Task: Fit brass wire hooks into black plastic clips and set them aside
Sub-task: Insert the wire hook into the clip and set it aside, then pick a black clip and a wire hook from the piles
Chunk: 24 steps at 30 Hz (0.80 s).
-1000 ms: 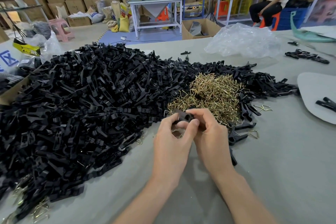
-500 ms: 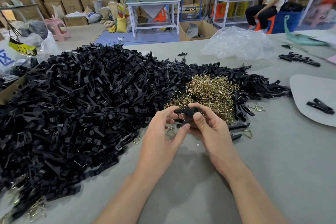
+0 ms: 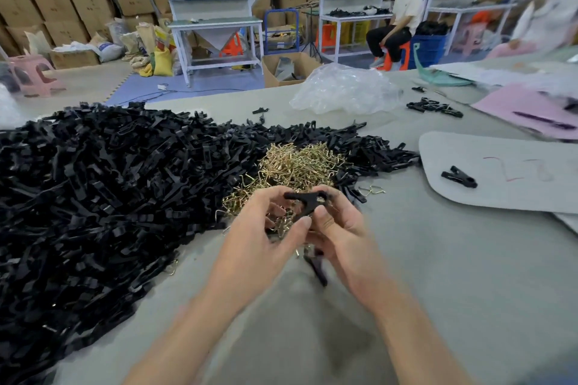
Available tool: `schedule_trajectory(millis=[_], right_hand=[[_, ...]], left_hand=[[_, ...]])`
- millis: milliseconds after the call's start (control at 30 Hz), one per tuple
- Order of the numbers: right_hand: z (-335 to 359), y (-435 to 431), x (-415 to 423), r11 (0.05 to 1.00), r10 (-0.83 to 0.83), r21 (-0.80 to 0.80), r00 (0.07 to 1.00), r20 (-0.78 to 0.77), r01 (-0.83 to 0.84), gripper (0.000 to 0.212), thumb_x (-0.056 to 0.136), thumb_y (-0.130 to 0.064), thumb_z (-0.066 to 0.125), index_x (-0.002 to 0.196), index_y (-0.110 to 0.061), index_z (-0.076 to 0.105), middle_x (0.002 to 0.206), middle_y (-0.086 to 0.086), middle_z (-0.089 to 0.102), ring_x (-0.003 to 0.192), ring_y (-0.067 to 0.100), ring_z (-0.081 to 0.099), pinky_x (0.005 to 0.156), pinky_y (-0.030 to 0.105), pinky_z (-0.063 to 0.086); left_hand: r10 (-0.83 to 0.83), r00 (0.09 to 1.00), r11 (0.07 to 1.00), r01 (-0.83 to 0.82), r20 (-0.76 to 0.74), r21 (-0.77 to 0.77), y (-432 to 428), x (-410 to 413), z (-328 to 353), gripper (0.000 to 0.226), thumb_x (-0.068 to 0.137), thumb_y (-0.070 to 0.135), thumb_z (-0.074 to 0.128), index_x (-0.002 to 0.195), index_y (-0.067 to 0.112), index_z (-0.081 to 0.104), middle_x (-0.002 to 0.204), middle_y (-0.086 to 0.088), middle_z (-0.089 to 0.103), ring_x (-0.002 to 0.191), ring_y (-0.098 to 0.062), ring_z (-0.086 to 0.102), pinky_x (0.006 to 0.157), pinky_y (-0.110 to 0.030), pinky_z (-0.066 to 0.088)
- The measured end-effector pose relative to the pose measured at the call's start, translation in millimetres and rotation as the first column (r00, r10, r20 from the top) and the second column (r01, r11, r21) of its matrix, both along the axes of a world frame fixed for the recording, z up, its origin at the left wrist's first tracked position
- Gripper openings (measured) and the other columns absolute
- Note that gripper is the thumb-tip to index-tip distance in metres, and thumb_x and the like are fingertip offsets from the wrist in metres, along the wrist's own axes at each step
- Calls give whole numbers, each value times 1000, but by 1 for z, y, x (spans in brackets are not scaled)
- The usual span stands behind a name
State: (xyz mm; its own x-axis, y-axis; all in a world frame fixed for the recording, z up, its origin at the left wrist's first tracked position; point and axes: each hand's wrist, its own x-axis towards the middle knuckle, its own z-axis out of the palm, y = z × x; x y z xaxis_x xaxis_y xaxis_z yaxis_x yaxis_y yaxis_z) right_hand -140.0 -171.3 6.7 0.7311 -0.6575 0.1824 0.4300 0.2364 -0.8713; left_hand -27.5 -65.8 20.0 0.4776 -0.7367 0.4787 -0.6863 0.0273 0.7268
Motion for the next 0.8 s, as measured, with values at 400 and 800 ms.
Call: schedule_trajectory(millis=[400, 800], right_hand=[[9, -117, -121, 775, -604, 88, 775, -185, 625, 28, 107, -30, 48, 134, -29, 50, 103, 0, 77, 86, 15, 75, 69, 27, 58], [12, -74, -77, 828, -559, -114, 790, -252, 549, 30, 104, -20, 46, 121, -44, 51, 98, -9, 73, 82, 9, 70, 79, 29, 53]], left_hand=[[-287, 958, 931, 279, -1, 237, -239, -119, 47, 48, 94, 42, 62, 136, 22, 52, 122, -2, 59, 110, -20, 59, 101, -41, 47], [-213, 971, 958, 185, 110, 217, -195, -67, 43, 50, 98, 46, 52, 145, 30, 42, 140, 9, 49, 130, -7, 45, 102, -23, 34]])
